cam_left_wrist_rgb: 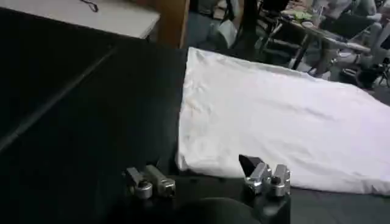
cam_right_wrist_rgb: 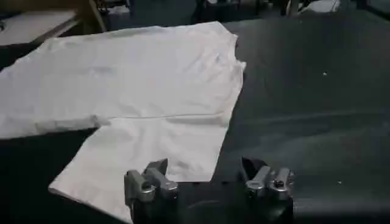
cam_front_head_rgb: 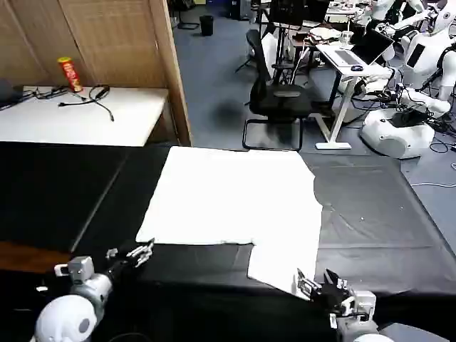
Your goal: Fold and organize the clothes.
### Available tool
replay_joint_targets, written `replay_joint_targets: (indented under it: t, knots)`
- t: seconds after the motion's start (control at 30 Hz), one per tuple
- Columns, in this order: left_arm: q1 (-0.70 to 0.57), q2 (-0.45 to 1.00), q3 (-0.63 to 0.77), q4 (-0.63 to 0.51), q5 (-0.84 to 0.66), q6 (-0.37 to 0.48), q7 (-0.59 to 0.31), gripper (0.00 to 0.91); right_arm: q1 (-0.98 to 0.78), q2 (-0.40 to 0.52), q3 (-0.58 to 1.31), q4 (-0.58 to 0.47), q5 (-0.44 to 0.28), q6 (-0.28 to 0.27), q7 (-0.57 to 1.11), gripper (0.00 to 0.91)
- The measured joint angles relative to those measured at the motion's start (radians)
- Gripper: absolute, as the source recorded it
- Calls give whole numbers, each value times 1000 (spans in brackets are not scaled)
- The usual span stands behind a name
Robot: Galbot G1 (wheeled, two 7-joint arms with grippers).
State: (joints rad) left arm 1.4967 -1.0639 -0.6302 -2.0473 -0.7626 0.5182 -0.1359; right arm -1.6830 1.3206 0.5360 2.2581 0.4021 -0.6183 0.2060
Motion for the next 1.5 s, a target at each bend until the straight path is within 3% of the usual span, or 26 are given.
replay_joint_targets:
  t: [0.1, 0.13, 0.17, 0.2, 0.23, 0.27, 0.3, 0.33, 0.47, 0.6, 0.9, 1.13, 1.5]
  knots:
    - [-15, -1, 5, 15, 0, 2, 3, 878, 0, 8, -12, -9, -30, 20, 1, 878]
    - [-19, -2, 8, 20, 0, 0, 3, 702, 0, 10, -16, -10, -33, 22, 3, 780]
    - [-22, -4, 10, 24, 2, -3, 5, 273, -1, 13, -18, -12, -34, 22, 7, 731]
    - [-23, -5, 12, 29, 6, -6, 12, 156, -2, 15, -20, -13, -34, 21, 9, 663]
    - [-23, -6, 14, 32, 11, -10, 18, 156, -3, 17, -21, -14, -34, 20, 10, 556]
    - [-24, -7, 16, 36, 15, -13, 19, 107, -4, 17, -22, -14, -34, 18, 10, 351]
    - [-26, -9, 18, 39, 17, -15, 19, 98, -4, 19, -22, -16, -34, 15, 10, 176]
    - [-27, -10, 20, 42, 20, -16, 19, 98, -3, 19, -22, -18, -34, 13, 10, 88]
    - [-32, -15, 25, 60, 33, -21, 19, 0, -2, 22, -24, -23, -34, 8, 10, 49]
    - [-36, -16, 24, 83, 36, -32, 22, 0, -3, 23, -22, -20, -32, 2, 10, 0]
    - [-6, -30, 21, 57, 48, -36, 19, 0, -28, 17, -3, 20, -27, -21, 23, 0]
    - [71, -51, 1, -42, 70, -30, -21, 0, -93, 9, 30, 107, -26, -73, 72, 0]
    - [291, -79, -75, -224, 69, -32, -41, 0, -245, -16, 68, 200, 13, -48, 88, 0]
